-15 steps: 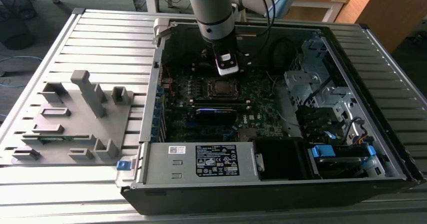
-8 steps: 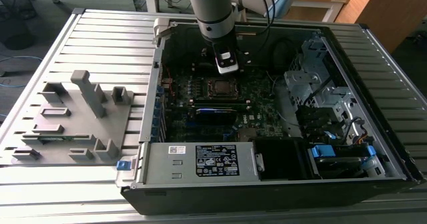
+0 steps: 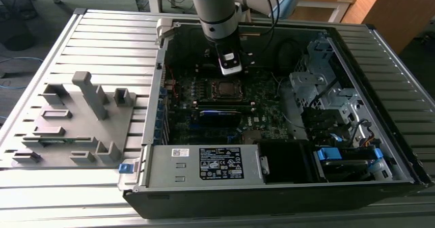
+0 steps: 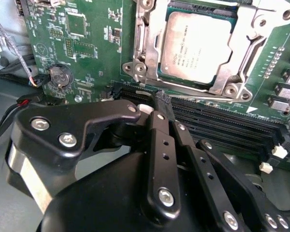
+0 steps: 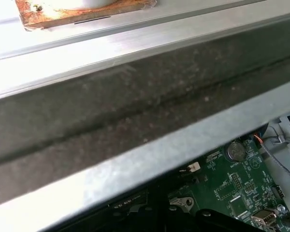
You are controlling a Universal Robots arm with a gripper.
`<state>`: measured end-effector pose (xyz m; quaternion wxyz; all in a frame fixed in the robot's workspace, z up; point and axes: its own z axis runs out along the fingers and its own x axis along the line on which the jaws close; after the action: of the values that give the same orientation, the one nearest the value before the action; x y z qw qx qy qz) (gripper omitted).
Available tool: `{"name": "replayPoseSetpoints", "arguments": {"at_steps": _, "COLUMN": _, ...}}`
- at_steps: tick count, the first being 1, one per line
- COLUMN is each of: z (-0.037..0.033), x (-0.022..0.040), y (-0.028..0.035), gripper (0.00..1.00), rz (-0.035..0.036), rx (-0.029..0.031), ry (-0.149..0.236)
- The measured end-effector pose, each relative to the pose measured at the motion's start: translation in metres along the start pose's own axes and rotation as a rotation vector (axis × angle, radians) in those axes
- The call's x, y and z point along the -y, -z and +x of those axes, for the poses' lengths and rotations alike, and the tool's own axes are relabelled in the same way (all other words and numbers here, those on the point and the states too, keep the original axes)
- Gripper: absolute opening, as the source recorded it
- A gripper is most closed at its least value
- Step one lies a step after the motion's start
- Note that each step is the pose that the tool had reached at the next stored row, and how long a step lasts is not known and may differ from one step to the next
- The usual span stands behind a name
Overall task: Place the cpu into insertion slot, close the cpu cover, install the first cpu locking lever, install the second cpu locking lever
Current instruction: 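Install the first cpu locking lever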
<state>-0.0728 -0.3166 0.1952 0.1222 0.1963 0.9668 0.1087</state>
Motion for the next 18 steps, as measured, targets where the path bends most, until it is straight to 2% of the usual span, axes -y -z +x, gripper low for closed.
{"name": "replayPoseSetpoints", "arguments": {"at_steps": 5, "z": 0.0009, "x": 0.0003, "y": -0.0002, "gripper": 0.11, "rz": -0.0058, "rx": -0.0011, "ry": -0.001}}
{"name": "replayPoseSetpoints", "arguments": {"at_steps": 11, "z": 0.0017, "x": 0.0009, "y": -0.0011, "gripper": 0.11, "rz": -0.0189, "rx": -0.0038, "ry": -0.005}}
{"name": "replayPoseSetpoints", "arguments": {"at_steps": 18, "z": 0.0009, "x": 0.0031, "y": -0.0011, "gripper": 0.11, "rz": -0.0195, "rx": -0.0029, "ry": -0.005}}
